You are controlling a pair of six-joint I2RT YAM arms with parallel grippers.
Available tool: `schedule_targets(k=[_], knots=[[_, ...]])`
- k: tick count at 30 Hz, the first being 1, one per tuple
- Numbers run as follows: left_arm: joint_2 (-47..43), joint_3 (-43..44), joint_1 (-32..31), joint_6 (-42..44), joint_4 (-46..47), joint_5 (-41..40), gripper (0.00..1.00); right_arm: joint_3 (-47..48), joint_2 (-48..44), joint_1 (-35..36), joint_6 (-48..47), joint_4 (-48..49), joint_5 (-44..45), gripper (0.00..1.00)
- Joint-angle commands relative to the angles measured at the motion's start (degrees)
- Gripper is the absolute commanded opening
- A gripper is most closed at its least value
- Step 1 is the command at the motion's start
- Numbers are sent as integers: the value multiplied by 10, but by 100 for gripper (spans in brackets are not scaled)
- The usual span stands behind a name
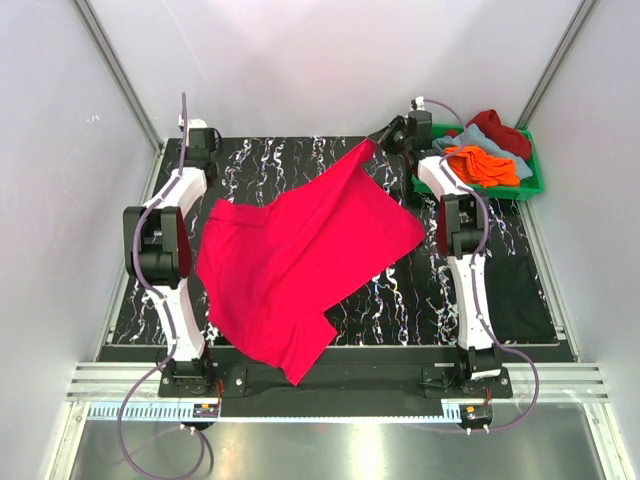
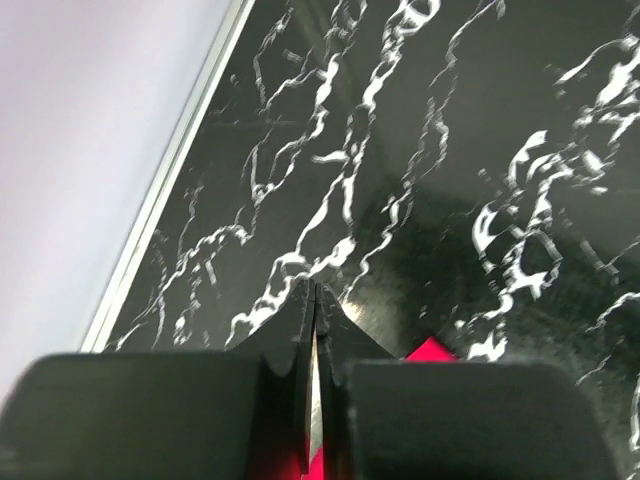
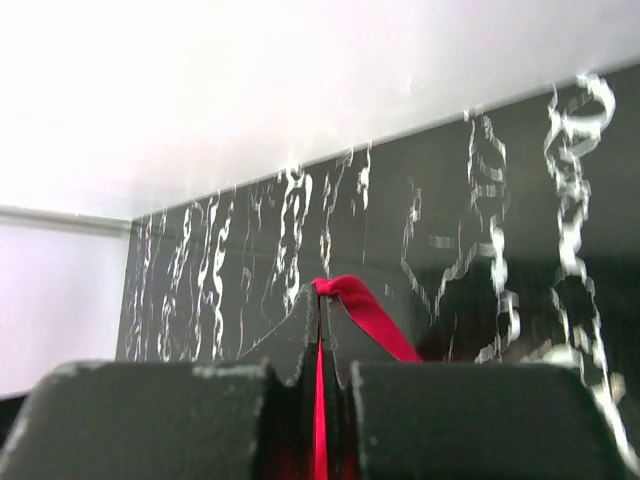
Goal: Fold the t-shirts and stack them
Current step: Flatten the tshirt out
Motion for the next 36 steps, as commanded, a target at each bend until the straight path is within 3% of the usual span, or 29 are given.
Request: schedule_targets(k=[1, 2, 3, 4, 5, 6, 9, 10, 13, 15, 18, 22, 23, 27, 31, 36], knots=[[-55, 43, 5, 1, -5, -21, 10, 175, 60, 2, -7, -80, 2, 3], [-71, 21, 5, -9, -14, -8, 18, 234, 101, 1, -10, -128, -4, 11], [-86, 5, 5, -35, -37, 6, 33, 293, 120, 1, -20, -239, 3, 16], [-126, -16, 5, -46, -46, 27, 37, 363, 133, 3, -24, -283, 10, 23], [-146, -62, 5, -59, -57, 78, 39, 364, 126, 3, -26, -315, 16, 29], [-165, -88, 5, -96, -81, 101, 40, 344, 108, 3, -26, -339, 16, 39], [-248, -188, 5, -176, -117, 194, 38, 185, -11, 5, -52, -351, 54, 53], [-267, -213, 5, -194, -117, 212, 37, 121, -62, 5, -60, -355, 59, 53], [-301, -279, -3, -240, -116, 270, 37, 93, -100, 20, -111, -444, 95, 53], [-287, -289, -4, -255, -121, 293, 38, 78, -116, 42, -136, -508, 88, 53], [-241, -274, -3, -266, -116, 329, 38, -24, -173, 71, -168, -526, 117, 51], [-148, -183, -3, -268, -119, 398, 36, -190, -255, 79, -166, -500, 125, 42], [-125, -168, -2, -270, -121, 408, 35, -208, -263, 79, -166, -496, 127, 32], [-45, -108, 5, -300, -125, 420, 33, -258, -271, 79, -180, -473, 135, 14], [34, -45, 18, -320, -154, 407, 33, -274, -258, 78, -196, -474, 167, 10], [118, 40, 54, -327, -206, 389, 33, -327, -266, 58, -177, -478, 176, 12]])
